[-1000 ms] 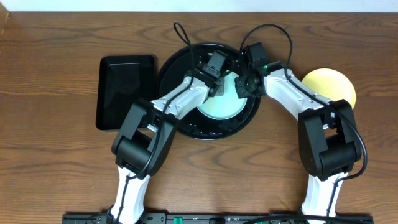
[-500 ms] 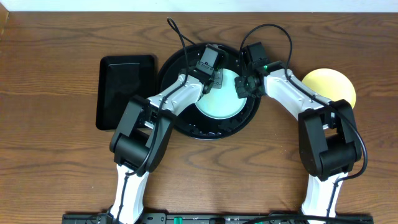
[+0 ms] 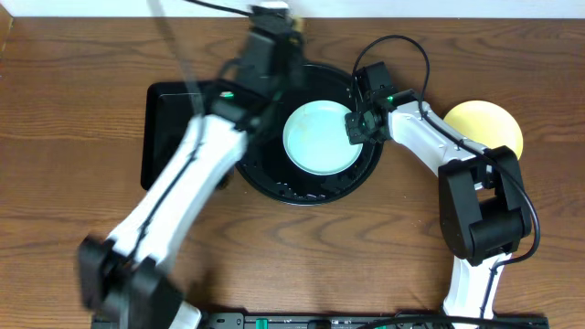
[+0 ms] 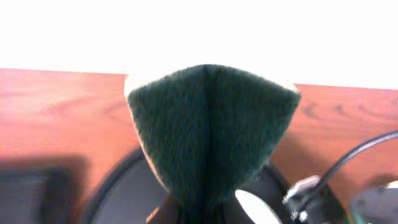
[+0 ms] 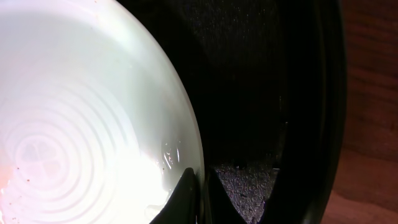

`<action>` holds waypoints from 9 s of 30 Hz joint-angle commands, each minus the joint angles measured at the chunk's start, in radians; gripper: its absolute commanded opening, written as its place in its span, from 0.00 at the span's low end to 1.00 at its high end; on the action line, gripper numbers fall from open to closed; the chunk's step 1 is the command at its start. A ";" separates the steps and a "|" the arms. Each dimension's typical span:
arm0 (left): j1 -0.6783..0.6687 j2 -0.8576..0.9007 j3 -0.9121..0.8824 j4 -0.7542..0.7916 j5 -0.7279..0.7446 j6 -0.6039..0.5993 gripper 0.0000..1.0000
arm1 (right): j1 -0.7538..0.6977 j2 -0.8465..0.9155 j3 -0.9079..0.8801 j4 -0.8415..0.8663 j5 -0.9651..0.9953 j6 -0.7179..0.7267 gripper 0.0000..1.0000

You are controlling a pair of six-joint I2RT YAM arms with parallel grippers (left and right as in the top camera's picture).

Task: Clean dirty plates on tray and stack at the side
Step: 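Pull the sponge back to the small black tray with left gripper, then tilt the pale green plate up with right gripper, then scrub the raised pale green plate again with the sponge in left gripper, then carry the pale green plate right and set it on the plate stack, then release the plate and lower the sponge into the small tray with left gripper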

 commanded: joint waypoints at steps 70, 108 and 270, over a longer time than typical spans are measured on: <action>0.103 -0.039 -0.275 -0.364 0.456 0.068 0.07 | -0.024 -0.111 0.118 -0.188 -0.254 -0.132 0.01; 0.115 0.403 -0.077 -0.246 0.859 -0.322 0.08 | 0.076 0.029 0.118 -0.139 -0.040 -0.142 0.01; 0.382 0.191 -0.190 -0.496 0.019 0.274 0.33 | -0.365 -0.388 -0.204 -0.205 -0.149 -0.022 0.71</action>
